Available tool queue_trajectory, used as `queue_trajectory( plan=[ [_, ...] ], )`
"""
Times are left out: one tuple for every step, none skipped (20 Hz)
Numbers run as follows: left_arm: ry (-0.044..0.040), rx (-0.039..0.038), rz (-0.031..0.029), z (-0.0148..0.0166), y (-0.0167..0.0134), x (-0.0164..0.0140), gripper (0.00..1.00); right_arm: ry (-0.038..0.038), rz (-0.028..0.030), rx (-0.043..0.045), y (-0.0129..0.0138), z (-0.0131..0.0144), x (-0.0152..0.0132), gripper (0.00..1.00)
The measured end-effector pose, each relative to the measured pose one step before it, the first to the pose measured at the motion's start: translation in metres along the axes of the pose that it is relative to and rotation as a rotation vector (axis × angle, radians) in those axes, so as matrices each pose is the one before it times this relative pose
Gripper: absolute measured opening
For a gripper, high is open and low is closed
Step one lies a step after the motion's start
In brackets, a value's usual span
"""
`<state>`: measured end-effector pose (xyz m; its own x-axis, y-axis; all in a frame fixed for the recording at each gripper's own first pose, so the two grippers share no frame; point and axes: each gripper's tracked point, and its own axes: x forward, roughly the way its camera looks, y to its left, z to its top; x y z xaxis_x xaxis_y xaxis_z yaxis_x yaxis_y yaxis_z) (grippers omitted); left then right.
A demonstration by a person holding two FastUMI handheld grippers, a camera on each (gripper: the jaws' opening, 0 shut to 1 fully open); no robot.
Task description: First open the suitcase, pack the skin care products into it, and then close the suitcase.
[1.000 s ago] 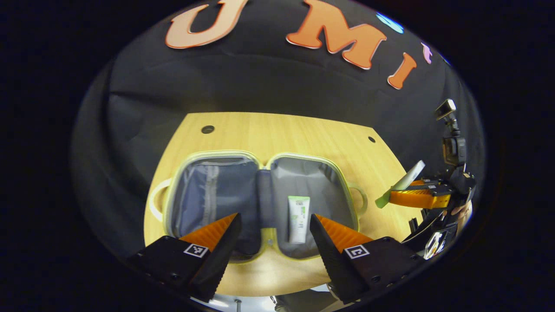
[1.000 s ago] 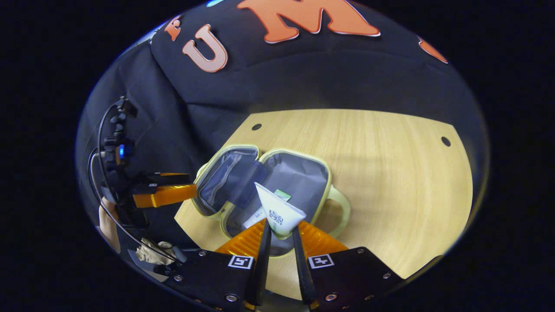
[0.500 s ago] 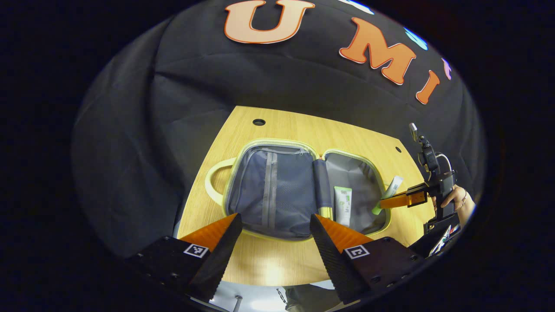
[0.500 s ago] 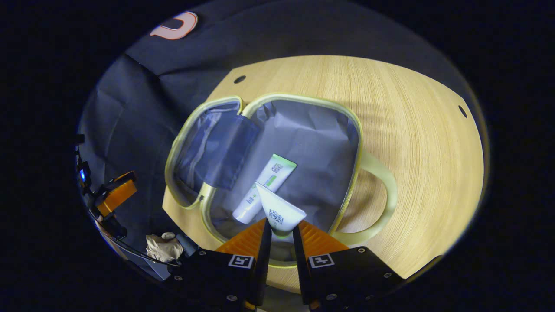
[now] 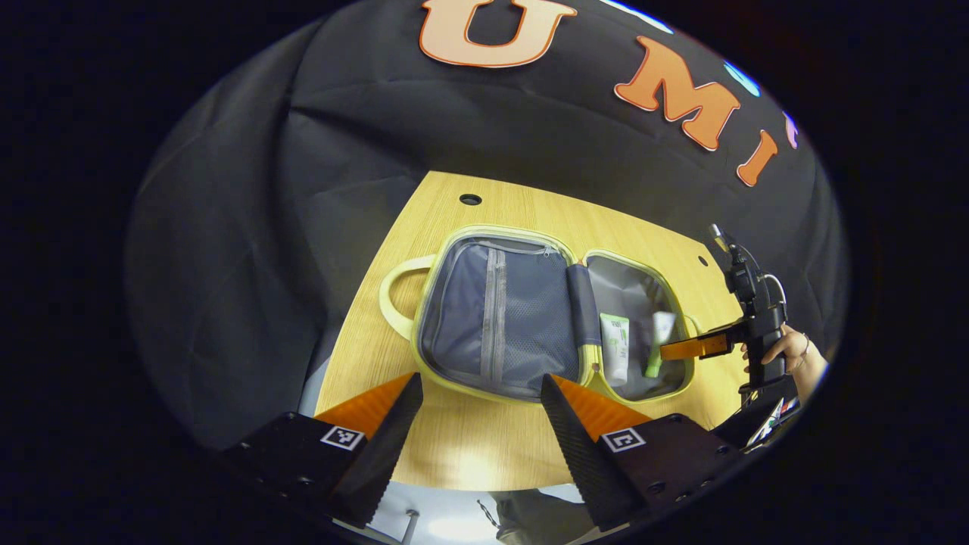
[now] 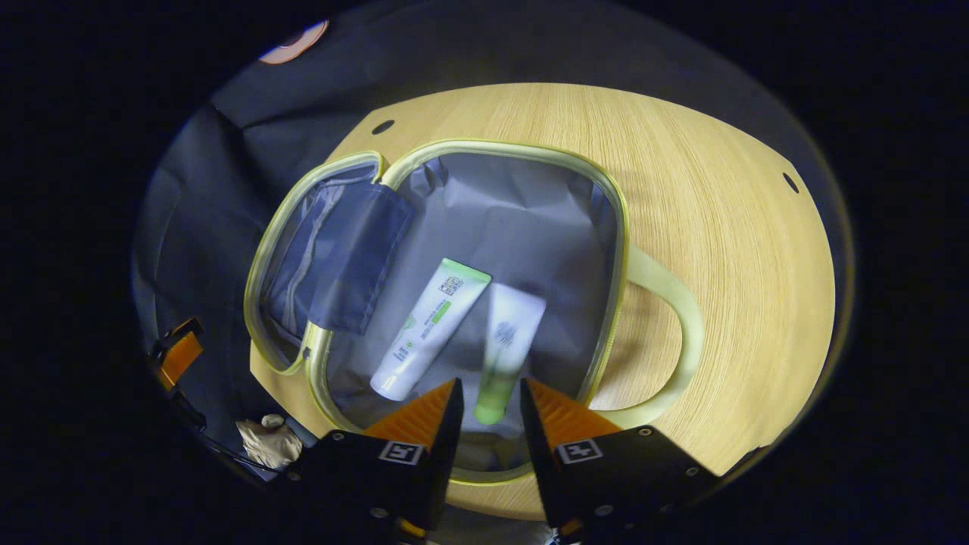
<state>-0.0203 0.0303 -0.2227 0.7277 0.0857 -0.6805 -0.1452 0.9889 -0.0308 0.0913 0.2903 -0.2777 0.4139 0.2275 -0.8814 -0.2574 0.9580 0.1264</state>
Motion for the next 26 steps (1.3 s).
queue_trajectory(
  plan=[
    [-0.00193,-0.00428,0.00042,-0.00113,0.00127,0.00264,0.98,-0.01380,0.00503,0.00141,0.00221,0.00171,-0.00393,0.59],
    [-0.00203,-0.00480,-0.00166,-0.00001,0.00128,0.00134,0.98,-0.01435,-0.00044,-0.00087,0.00131,0.00053,-0.00462,0.74],
    [-0.00212,-0.00628,-0.00128,0.00107,0.00303,-0.00060,0.98,-0.01438,-0.00060,-0.00180,0.00084,0.00128,-0.00350,0.78],
    [-0.00346,-0.00645,-0.00187,0.00128,0.00252,0.00016,0.98,-0.01684,0.00259,-0.00181,0.00186,0.00095,-0.00360,0.87],
    [-0.00176,-0.00647,-0.00266,0.00079,0.00221,-0.00020,0.98,-0.01752,0.00573,-0.00335,0.00219,0.00160,-0.00393,0.90],
    [-0.00297,-0.00706,-0.00139,0.00106,0.00405,0.00074,0.98,-0.02505,0.00710,-0.00342,0.00304,0.00217,-0.00385,0.94],
    [-0.00439,-0.00597,0.00116,0.00086,0.00412,0.00254,0.98,-0.03075,0.00707,-0.00497,0.00316,0.00401,-0.00415,0.95],
    [-0.00653,-0.00615,0.00527,0.00087,0.00592,0.00276,0.98,-0.03433,0.00484,-0.00480,0.00259,0.00361,-0.00484,0.96],
    [-0.00771,-0.00797,0.00119,0.00174,0.00501,0.00386,0.98,-0.03565,0.00348,-0.00187,0.00254,0.00537,-0.00418,0.96],
    [-0.00187,-0.01601,-0.00084,0.00066,0.00502,0.00465,0.98,-0.03332,0.00082,0.00799,0.00278,0.00439,-0.00417,0.96],
    [-0.00259,-0.02219,-0.00365,0.00121,0.00663,0.00388,0.98,-0.03027,0.01100,0.01485,0.00464,0.00271,-0.00414,0.96],
    [-0.00418,-0.02644,-0.00458,0.00234,0.00784,0.00641,0.98,-0.02477,0.01352,0.01703,0.00701,0.00185,-0.00682,0.96],
    [-0.00431,-0.02984,0.00192,0.00164,0.00880,0.00729,0.98,-0.01879,0.01094,0.01266,0.00469,0.00089,-0.00439,0.96],
    [-0.00327,-0.02547,0.01509,0.00259,0.01173,0.00663,0.98,-0.00785,-0.00145,0.00768,0.00187,-0.00116,-0.00385,0.95],
    [-0.00445,-0.01928,0.01963,0.00335,0.01295,0.00913,0.98,0.00196,-0.00820,0.00398,-0.00028,-0.00249,-0.00533,0.95],
    [-0.00336,-0.02146,0.00957,0.00435,0.01070,0.00797,0.98,-0.00703,-0.00300,0.00164,0.00127,-0.00052,-0.00523,0.96],
    [-0.00565,-0.03092,-0.00611,0.00409,0.00706,0.00553,0.98,-0.00694,-0.00092,-0.00074,0.00064,0.00014,-0.00558,0.96],
    [-0.00481,-0.04312,-0.01820,0.00554,0.00418,0.00664,0.98,-0.00784,-0.00320,-0.00099,-0.00017,-0.00009,-0.00676,0.95],
    [-0.00818,-0.05102,-0.02534,0.00542,0.00112,0.00881,0.98,-0.01341,-0.00535,0.00079,-0.00186,0.00279,-0.00597,0.95],
    [-0.00879,-0.05473,-0.02676,0.00601,0.00184,0.00944,0.98,-0.01408,-0.00289,0.00477,-0.00077,0.00268,-0.00472,0.95],
    [-0.00824,-0.05207,-0.02400,0.00466,0.00256,0.01089,0.98,-0.01695,-0.00509,0.00806,-0.00241,0.00432,-0.00426,0.96],
    [-0.00464,-0.04448,-0.00962,0.00505,0.00504,0.00700,0.98,-0.01820,-0.00655,0.00758,-0.00256,0.00376,-0.00483,0.96],
    [-0.00219,-0.03510,-0.00391,0.00592,0.00529,0.00725,0.98,-0.02135,-0.00833,0.00482,-0.00391,0.00545,-0.00320,0.96],
    [0.00207,-0.02906,-0.00514,0.00485,0.00331,0.00717,0.98,-0.01333,-0.01360,0.00206,-0.00477,0.00284,-0.00261,0.96],
    [0.00133,-0.02511,-0.01360,0.00333,0.00029,0.00851,0.98,-0.00511,-0.01247,0.00065,-0.00439,0.00216,-0.00173,0.96],
    [0.00069,-0.02345,-0.02036,0.00295,-0.00053,0.00693,0.98,-0.00159,-0.01051,0.00208,-0.00372,0.00087,-0.00172,0.96]
  ],
)
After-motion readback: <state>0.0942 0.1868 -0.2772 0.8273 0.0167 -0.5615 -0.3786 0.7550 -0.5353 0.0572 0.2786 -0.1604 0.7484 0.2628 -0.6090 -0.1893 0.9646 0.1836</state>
